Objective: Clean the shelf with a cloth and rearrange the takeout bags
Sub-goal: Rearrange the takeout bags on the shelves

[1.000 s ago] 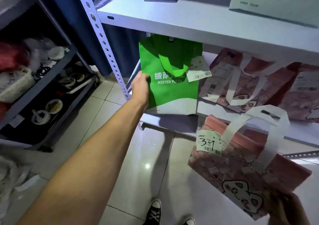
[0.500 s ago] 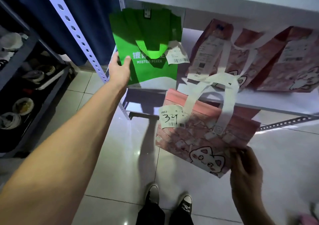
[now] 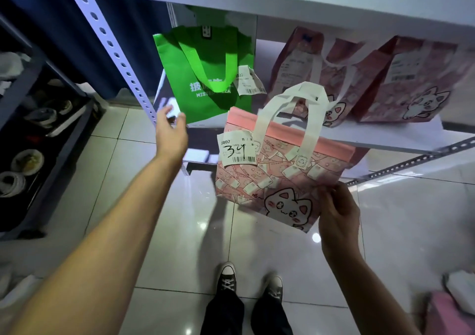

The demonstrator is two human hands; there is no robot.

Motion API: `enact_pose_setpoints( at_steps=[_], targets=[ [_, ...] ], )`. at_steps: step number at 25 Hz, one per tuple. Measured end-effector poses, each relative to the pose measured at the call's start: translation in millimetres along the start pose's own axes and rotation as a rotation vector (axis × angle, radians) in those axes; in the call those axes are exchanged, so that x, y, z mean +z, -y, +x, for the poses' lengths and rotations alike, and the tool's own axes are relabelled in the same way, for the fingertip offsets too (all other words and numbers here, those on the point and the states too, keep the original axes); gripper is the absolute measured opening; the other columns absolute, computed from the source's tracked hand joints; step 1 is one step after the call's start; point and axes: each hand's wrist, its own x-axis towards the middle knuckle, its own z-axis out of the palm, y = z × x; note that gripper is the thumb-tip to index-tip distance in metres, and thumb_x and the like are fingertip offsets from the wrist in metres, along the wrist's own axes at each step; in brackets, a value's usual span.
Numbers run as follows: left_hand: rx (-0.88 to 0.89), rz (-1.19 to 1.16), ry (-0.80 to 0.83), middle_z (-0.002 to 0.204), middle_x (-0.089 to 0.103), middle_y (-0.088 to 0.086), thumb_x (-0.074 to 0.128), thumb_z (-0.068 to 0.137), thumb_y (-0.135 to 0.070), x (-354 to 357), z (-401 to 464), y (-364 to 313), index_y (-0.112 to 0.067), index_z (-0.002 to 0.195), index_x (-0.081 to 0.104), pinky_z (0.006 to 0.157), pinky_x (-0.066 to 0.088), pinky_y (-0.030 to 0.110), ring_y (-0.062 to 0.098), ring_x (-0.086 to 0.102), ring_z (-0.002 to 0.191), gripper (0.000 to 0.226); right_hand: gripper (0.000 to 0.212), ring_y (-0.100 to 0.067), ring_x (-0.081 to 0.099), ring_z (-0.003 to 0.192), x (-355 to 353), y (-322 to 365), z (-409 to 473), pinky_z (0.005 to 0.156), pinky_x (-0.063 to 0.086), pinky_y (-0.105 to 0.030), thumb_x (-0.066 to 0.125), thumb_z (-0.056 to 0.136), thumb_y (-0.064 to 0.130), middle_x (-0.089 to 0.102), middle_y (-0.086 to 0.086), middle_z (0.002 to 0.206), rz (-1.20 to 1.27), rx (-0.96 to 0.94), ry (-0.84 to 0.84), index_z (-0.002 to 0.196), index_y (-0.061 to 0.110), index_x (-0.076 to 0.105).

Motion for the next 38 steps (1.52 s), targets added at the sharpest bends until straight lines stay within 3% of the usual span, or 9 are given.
enact_pose_setpoints(
  at_steps=[2,4,7,12,18,25,29,33,38],
  targets=[
    [-0.009,-0.025,0.114,0.121,0.065,0.017,0.048,0.101,-0.011,3.2,-45.6,6.4,-0.019,0.115,0.061,0.084,0.054,0.033,0.025,0.06,0.105,0.021,0.02,-0.004,0.072,0.076,-0.5,8.8,-3.7,0.056,0.056,-0.02,0.056,0.101,0.018,0.075,0.011,0.089,-0.001,-0.011,-0.001,0.093,0.031,0.069],
    [0.008,-0.016,0.201,0.097,0.072,-0.003,0.046,0.099,-0.004,5.6,-88.0,7.8,-0.027,0.1,0.066,0.065,0.05,0.018,0.007,0.064,0.086,0.031,0.018,-0.006,0.072,0.073,-2.7,22.0,-7.1,0.054,0.055,-0.021,0.055,0.102,0.02,0.075,0.009,0.086,0.007,-0.007,-0.01,0.091,0.027,0.067],
    [0.018,-0.034,0.234,0.08,0.074,-0.02,0.045,0.1,-0.004,0.3,-131.6,-11.3,-0.039,0.096,0.065,0.053,0.049,0.009,-0.006,0.067,0.071,0.041,0.019,-0.015,0.074,0.071,-11.3,49.3,-10.8,0.051,0.057,-0.028,0.054,0.1,0.016,0.075,0.008,0.082,0.036,-0.022,-0.034,0.088,0.026,0.064],
    [0.114,-0.008,0.315,0.091,0.075,-0.017,0.055,0.095,-0.005,-7.0,-177.8,-63.7,-0.053,0.102,0.063,0.061,0.048,0.008,-0.006,0.067,0.08,0.048,0.011,-0.018,0.077,0.073,-37.6,99.7,-25.3,0.052,0.059,-0.03,0.06,0.097,0.023,0.079,0.003,0.087,0.182,-0.01,-0.203,0.094,0.032,0.066],
    [0.314,-0.058,0.433,0.093,0.076,-0.018,0.054,0.095,0.002,4.1,-220.6,-132.3,-0.049,0.111,0.061,0.063,0.053,0.013,-0.001,0.07,0.086,0.054,0.017,-0.019,0.077,0.076,-83.6,157.7,-37.1,0.057,0.062,-0.035,0.054,0.098,0.016,0.077,0.012,0.09,0.292,-0.062,-0.392,0.1,0.03,0.064],
    [0.545,-0.049,0.585,0.112,0.073,-0.013,0.056,0.096,-0.002,67.2,-258.4,-214.8,-0.04,0.126,0.058,0.076,0.055,0.019,0.007,0.068,0.102,0.048,0.023,-0.009,0.076,0.076,-159.3,227.0,-27.4,0.054,0.057,-0.019,0.058,0.101,0.024,0.077,0.008,0.092,0.381,-0.249,-0.568,0.101,0.045,0.069],
    [0.63,0.071,0.563,0.116,0.068,-0.005,0.054,0.099,-0.01,111.9,-274.6,-255.0,-0.034,0.136,0.051,0.058,0.049,0.008,0.004,0.065,0.093,0.045,0.031,-0.008,0.075,0.075,-195.4,249.7,-4.2,0.052,0.058,-0.022,0.049,0.105,0.028,0.076,0.01,0.09,0.406,-0.205,-0.566,0.11,0.054,0.063],
    [0.671,0.086,0.544,0.108,0.064,-0.01,0.055,0.101,-0.028,153.4,-282.5,-295.2,-0.043,0.135,0.046,0.05,0.047,0.007,0.001,0.063,0.085,0.038,0.032,-0.005,0.075,0.074,-222.4,272.5,37.6,0.05,0.056,-0.02,0.054,0.103,0.03,0.074,0.008,0.098,0.442,-0.25,-0.565,0.133,0.04,0.058],
    [0.675,0.079,0.473,0.104,0.061,-0.017,0.055,0.101,-0.022,219.2,-269.5,-333.2,-0.051,0.137,0.042,0.051,0.053,0.015,0.0,0.066,0.077,0.048,0.022,-0.008,0.075,0.082,-251.4,305.1,114.2,0.054,0.058,-0.02,0.055,0.102,0.03,0.072,0.01,0.103,0.474,-0.311,-0.51,0.12,0.041,0.061]
  ],
)
